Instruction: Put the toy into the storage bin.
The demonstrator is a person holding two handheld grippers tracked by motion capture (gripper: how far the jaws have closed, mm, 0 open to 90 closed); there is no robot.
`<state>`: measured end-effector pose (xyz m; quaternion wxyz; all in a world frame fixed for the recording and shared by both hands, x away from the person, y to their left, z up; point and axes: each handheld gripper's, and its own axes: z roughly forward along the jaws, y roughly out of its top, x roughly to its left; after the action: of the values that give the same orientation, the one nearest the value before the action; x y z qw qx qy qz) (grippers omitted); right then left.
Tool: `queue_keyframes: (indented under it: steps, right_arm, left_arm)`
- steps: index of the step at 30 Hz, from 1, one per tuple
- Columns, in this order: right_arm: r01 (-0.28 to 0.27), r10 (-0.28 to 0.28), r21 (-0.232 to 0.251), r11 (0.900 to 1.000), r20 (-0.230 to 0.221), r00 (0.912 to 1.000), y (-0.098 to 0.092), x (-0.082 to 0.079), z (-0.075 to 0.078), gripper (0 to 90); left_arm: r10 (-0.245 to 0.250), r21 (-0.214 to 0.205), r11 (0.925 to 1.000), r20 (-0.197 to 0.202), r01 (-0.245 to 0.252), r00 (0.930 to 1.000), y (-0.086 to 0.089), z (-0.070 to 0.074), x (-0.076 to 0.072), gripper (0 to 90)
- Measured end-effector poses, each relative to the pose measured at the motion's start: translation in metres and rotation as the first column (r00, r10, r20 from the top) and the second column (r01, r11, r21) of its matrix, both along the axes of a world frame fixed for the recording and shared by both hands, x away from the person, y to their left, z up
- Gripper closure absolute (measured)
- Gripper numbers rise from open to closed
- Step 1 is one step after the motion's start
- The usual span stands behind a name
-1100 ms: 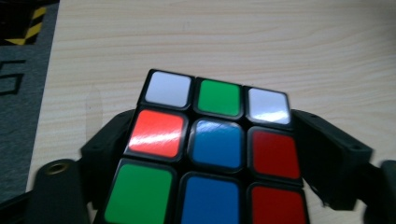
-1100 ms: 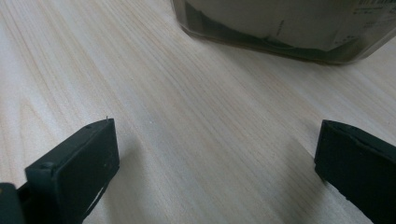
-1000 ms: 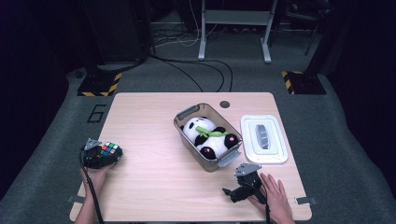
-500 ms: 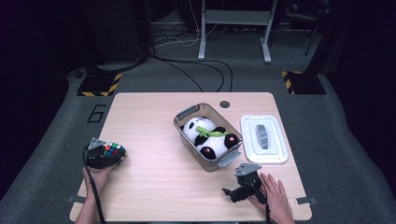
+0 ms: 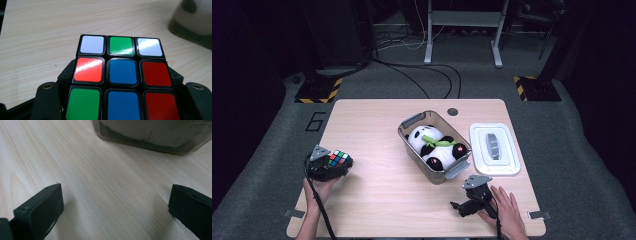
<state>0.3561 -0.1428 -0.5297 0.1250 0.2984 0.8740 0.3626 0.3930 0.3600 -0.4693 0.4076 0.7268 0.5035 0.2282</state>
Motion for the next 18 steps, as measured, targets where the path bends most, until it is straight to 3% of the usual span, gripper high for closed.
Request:
queue_keyframes:
  steps: [7,14,18]
  right_arm:
    - [0.001,-0.001,0.0,1.0,0.0,1.0,0.0,0.0,0.0,0.0]
    - [0.001,-0.001,0.0,1.0,0.0,1.0,0.0,0.0,0.0,0.0]
    - [0.001,-0.001,0.0,1.0,-0.001,1.0,0.0,0.0,0.0,0.0]
  left_arm:
    - [-0.021,-0.022,0.9995,-0.007,0.021,0.9998,-0.013,0.013,-0.002,33.4]
    - [-0.062,-0.02,0.9979,-0.006,0.062,0.998,-0.031,0.026,0.004,33.4]
    - [-0.084,0.004,0.9965,-0.006,0.084,0.9965,-0.04,0.034,0.003,33.4]
